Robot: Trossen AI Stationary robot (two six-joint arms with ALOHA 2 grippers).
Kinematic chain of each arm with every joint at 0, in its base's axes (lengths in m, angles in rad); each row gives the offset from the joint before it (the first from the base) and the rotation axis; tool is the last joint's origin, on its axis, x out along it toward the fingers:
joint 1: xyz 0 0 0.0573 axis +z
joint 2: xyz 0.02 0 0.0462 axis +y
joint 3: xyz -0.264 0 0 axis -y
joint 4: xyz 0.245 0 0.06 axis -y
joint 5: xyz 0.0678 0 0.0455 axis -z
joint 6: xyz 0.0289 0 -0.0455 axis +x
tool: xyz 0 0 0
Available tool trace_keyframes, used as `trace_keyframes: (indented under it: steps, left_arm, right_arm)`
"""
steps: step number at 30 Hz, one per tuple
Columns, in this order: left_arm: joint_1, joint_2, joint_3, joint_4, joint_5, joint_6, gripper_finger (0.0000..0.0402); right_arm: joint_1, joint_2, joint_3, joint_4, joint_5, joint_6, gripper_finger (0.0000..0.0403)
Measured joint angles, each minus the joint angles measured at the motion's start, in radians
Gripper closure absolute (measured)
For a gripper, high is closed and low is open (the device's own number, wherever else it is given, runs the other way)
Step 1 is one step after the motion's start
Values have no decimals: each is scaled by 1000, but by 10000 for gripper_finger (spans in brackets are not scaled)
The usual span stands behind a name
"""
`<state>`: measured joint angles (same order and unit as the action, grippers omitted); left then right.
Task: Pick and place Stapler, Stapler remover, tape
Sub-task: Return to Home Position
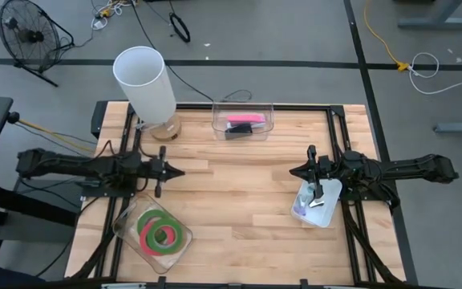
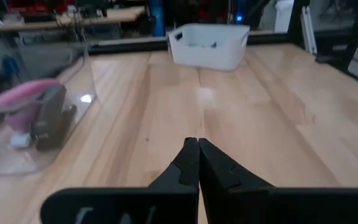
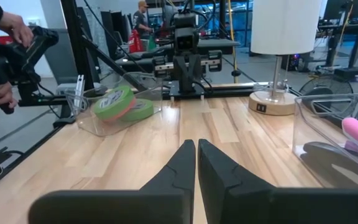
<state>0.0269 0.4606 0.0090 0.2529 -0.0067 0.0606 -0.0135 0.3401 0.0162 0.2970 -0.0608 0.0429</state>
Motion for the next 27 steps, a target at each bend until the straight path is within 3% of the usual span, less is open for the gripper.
trace_keyframes:
  steps: [27]
  left_arm:
    - [0,-386,-1,-230,-1,2,400]
  right_arm:
    - [0,0,0,0,0,0,381]
